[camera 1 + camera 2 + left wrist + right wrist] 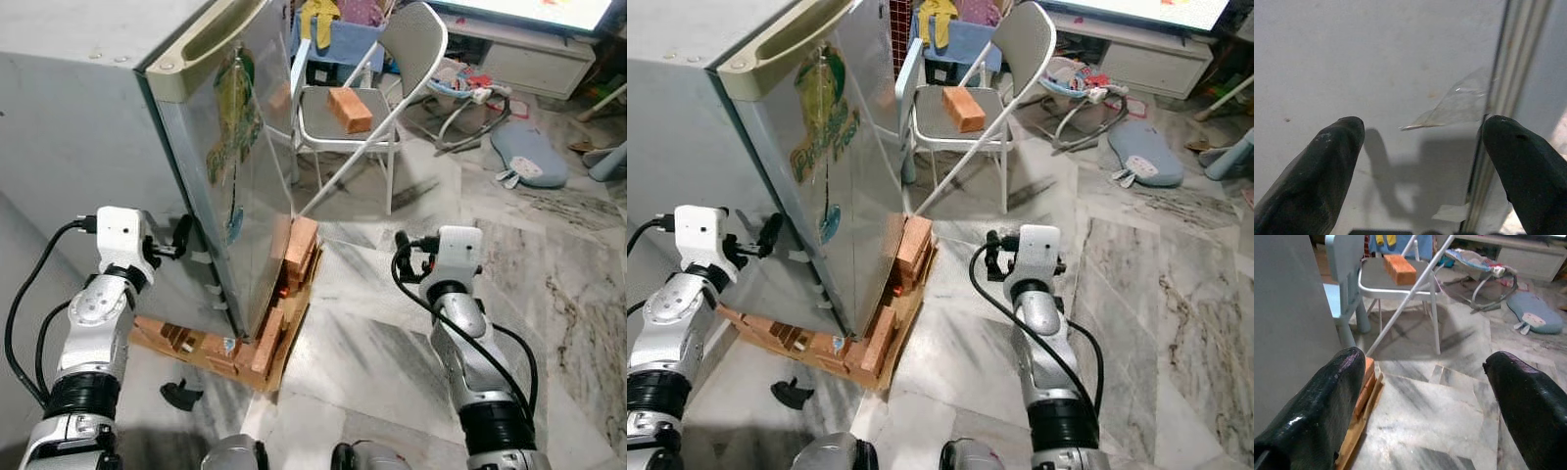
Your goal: Restocking fridge
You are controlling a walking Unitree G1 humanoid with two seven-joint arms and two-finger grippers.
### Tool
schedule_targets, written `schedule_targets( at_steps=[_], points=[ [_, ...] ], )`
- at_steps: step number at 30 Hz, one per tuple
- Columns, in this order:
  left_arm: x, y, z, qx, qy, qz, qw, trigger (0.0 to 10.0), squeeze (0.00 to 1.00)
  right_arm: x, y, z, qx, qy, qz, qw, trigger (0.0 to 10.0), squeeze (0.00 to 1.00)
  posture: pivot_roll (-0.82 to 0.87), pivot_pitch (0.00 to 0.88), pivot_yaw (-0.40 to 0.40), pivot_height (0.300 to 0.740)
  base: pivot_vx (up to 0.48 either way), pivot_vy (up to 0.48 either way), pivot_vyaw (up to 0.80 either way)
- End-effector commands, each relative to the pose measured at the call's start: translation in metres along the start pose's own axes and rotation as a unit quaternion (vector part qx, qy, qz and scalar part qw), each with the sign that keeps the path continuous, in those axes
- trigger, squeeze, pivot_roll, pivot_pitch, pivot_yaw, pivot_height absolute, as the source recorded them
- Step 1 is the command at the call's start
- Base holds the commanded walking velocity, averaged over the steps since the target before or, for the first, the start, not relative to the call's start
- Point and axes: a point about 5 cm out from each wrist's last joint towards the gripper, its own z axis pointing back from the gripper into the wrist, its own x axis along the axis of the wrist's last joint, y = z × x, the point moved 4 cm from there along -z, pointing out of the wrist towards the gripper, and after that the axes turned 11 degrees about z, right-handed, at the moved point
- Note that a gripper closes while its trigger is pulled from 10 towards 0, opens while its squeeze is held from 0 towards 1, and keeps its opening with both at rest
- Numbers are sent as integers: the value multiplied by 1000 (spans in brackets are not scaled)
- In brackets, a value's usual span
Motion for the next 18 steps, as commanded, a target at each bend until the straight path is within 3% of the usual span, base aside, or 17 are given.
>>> schedule_targets(
  at_steps=[1, 4, 5, 7, 11, 13, 18],
  points=[
    [1, 1, 2, -8, 3, 0, 1000, 10000, 0, 1, -1, 0, 4, 2, 0, 1000, 10000, 0, 78, 44, -22, 740, 0, 0, 0],
    [-1, -4, 7, -35, 12, 12, 999, 10000, 0, 0, 0, 0, 8, 6, -2, 1000, 10000, 0, 82, 47, -25, 740, 0, 0, 0],
    [-4, -15, 12, -78, 24, 15, 997, 10000, 0, 0, 2, 0, 14, 7, -1, 1000, 10000, 0, 85, 51, -27, 740, 0, 0, 0],
    [-5, -23, 15, -108, 33, 9, 994, 10000, 0, 0, 3, -1, 19, 9, 0, 1000, 10000, 0, 87, 53, -29, 740, 0, 0, 0],
    [-9, -32, 19, -138, 52, 8, 989, 10000, 0, -1, 5, -1, 27, 14, 1, 1000, 10000, 0, 92, 56, -29, 740, 0, 0, 0],
    [-8, -33, 20, -142, 51, -5, 989, 10000, 0, -2, 5, -1, 29, 16, 1, 999, 10000, 0, 91, 60, -27, 740, 0, 0, 0],
    [-3, -19, 10, -78, 26, -34, 996, 10000, 0, -1, 5, -2, 30, 18, 4, 999, 10000, 0, 83, 62, -28, 740, 0, 0, 0]
  ],
)
